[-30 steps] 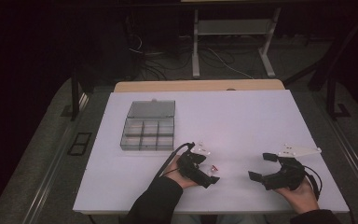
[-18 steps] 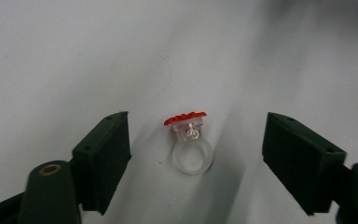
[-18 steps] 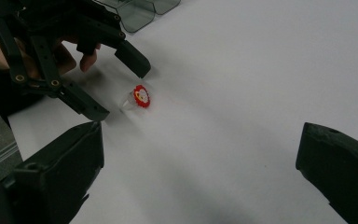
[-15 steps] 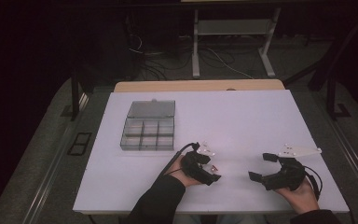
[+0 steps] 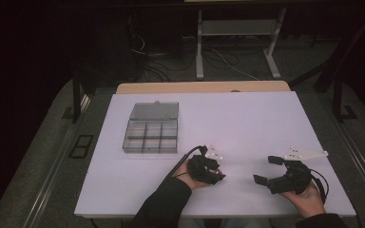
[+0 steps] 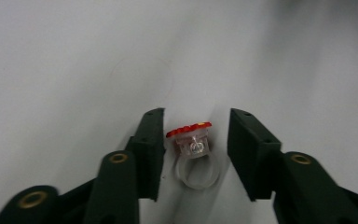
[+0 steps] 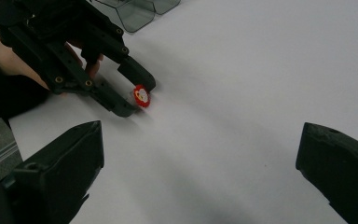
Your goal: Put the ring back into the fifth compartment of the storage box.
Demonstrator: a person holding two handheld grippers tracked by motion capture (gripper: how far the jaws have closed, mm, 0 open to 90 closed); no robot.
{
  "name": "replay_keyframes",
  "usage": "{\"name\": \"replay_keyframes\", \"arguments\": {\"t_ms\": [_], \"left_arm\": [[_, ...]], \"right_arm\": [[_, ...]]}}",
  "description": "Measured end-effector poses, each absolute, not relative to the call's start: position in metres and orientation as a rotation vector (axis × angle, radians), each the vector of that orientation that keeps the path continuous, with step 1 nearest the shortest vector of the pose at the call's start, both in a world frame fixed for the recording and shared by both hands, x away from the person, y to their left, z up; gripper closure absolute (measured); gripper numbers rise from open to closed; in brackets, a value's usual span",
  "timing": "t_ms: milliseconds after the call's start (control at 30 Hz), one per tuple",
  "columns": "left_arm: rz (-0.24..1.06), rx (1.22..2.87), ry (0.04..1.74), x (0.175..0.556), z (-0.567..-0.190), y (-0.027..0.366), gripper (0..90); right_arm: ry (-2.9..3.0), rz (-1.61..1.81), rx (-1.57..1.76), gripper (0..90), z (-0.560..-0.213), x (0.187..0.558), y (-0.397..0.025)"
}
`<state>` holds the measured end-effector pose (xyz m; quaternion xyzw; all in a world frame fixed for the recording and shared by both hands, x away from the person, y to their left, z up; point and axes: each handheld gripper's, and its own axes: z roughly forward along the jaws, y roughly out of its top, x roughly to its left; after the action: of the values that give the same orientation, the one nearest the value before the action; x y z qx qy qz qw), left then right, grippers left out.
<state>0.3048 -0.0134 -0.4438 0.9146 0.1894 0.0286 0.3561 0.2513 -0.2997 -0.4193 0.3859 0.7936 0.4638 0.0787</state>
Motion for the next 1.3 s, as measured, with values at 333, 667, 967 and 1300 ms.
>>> {"name": "replay_keyframes", "arguments": {"t_ms": [333,667,967,1300], "left_arm": [[0.039,2.357,0.512,0.307,-0.443,-0.011,70.3],[0.015,2.337,0.524,0.308,-0.44,-0.007,70.5],[0.015,2.342,0.498,0.315,-0.426,-0.003,70.5],[0.026,2.349,0.472,0.32,-0.412,0.001,70.5]], "right_arm": [[2.374,1.387,1.155,0.3,-0.419,0.251,-0.3],[2.374,1.388,1.154,0.3,-0.419,0.251,-0.3],[2.374,1.388,1.155,0.3,-0.419,0.252,-0.3],[2.373,1.389,1.16,0.3,-0.419,0.252,-0.3]]}}
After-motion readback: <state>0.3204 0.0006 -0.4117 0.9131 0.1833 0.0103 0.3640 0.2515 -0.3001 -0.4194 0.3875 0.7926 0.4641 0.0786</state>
